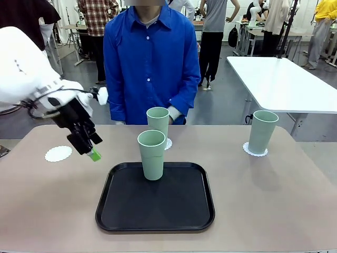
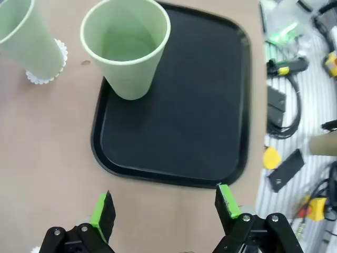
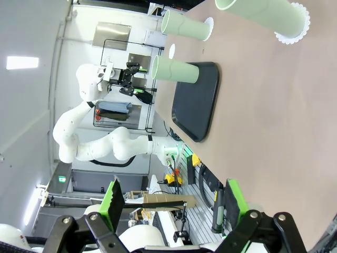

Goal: Place coasters on the table and set cups on them.
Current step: Take one Reusable plastic cup from the Flat Tray and place it on a coaster set by the human.

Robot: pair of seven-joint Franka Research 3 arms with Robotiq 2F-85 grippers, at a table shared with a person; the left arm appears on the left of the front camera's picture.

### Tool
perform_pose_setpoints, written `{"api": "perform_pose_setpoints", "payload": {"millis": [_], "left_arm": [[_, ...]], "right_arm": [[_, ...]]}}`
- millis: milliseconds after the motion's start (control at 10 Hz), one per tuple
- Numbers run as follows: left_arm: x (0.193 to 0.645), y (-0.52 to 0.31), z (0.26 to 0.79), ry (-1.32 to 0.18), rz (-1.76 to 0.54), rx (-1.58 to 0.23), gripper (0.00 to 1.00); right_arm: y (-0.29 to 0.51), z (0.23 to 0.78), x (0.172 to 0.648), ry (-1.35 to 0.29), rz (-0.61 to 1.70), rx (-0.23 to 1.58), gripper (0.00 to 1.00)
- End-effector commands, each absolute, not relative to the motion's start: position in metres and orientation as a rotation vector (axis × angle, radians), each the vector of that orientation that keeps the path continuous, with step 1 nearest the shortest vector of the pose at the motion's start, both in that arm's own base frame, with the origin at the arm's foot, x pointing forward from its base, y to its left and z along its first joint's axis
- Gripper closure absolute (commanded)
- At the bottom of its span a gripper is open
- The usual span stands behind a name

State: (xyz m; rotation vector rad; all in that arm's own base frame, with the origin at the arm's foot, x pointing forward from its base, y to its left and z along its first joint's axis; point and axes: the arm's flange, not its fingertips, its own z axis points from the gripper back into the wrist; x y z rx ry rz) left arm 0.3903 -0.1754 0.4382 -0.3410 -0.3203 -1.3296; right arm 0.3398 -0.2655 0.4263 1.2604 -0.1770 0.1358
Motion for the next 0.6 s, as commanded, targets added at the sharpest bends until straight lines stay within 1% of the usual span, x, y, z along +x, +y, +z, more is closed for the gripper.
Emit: {"api": "perform_pose_setpoints", "payload": {"millis": [0, 100, 200, 500], "left_arm": [[0.4, -0.187, 0.416, -0.345, -1.365, -0.267, 0.0], [0.401, -0.188, 0.415, -0.36, -1.355, -0.281, 0.0], [0.393, -0.186, 0.429, -0.334, -1.353, -0.303, 0.0], [0.393, -0.186, 0.429, -0.334, -1.353, -0.303, 0.0]], "right_arm": [[-0.266, 0.428, 0.338, -0.168, 0.129, 1.257, 0.0], [-0.266, 0.428, 0.338, -0.168, 0.129, 1.257, 0.0], [-0.266, 0.428, 0.338, -0.168, 0.129, 1.257, 0.0], [-0.266, 0.428, 0.338, -0.168, 0.129, 1.257, 0.0]]}}
